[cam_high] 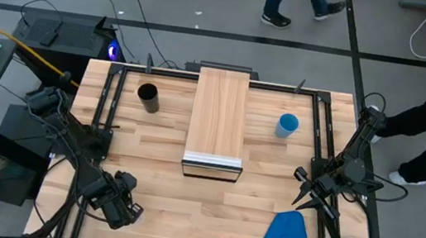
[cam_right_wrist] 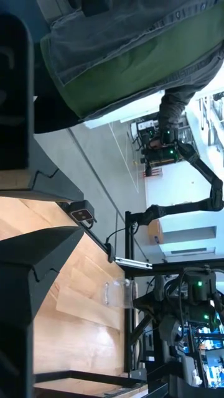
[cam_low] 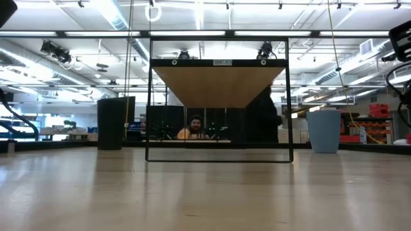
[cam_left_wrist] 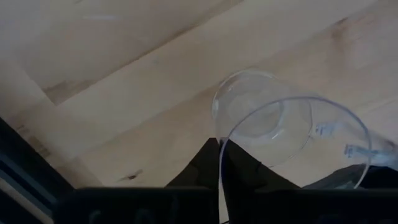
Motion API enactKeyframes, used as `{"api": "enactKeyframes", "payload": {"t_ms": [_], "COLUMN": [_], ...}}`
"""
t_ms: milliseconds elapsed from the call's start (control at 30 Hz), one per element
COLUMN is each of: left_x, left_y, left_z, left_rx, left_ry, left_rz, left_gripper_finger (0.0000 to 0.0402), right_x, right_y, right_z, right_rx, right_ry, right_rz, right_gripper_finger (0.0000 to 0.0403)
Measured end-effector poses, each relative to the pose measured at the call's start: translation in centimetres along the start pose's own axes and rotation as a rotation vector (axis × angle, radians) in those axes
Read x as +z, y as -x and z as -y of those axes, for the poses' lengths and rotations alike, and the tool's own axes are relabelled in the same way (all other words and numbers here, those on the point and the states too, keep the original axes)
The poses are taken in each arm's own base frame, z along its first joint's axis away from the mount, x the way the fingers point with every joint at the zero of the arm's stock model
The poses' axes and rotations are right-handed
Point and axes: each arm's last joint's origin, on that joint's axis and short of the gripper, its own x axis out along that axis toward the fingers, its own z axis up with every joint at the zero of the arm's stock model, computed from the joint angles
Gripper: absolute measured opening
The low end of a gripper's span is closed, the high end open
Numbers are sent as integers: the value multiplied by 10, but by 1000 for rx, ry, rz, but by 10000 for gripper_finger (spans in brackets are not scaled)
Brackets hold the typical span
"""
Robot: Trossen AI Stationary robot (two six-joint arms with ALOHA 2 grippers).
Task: Stack small to large cups/mugs on shelf
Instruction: Move the transparent mug to the middle left of the table
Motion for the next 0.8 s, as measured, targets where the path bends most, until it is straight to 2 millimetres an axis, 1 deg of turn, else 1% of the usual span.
{"api": "enactKeyframes", "payload": {"t_ms": [67, 167, 367, 500, 567, 733, 800], "left_x": [2, 4, 19, 34, 44, 75, 88], "left_y": [0, 3, 24, 48, 64, 104, 117], "left_z": [2, 4, 7, 2, -3, -15, -22], "left_rx": [-8, -23, -47, 32, 87, 162, 173], "left_ry": [8, 10, 39, 46, 40, 37, 37], "left_rz": [-2, -6, -2, 37, 68, 150, 170], "left_gripper_finger": [17, 9, 8, 7, 7, 7, 7], "right_x": [0, 0, 0, 0, 1, 1, 1], "right_y": [0, 0, 0, 0, 0, 0, 0], "right_z": [0, 0, 0, 0, 0, 0, 0], "right_rx": [0, 0, 0, 0, 1, 1, 1], "right_ry": [0, -8, -10, -12, -13, -13, -13], "right_rz": [0, 0, 0, 3, 6, 8, 8], "right_gripper_finger": [82, 82, 82, 82, 82, 82, 82]}}
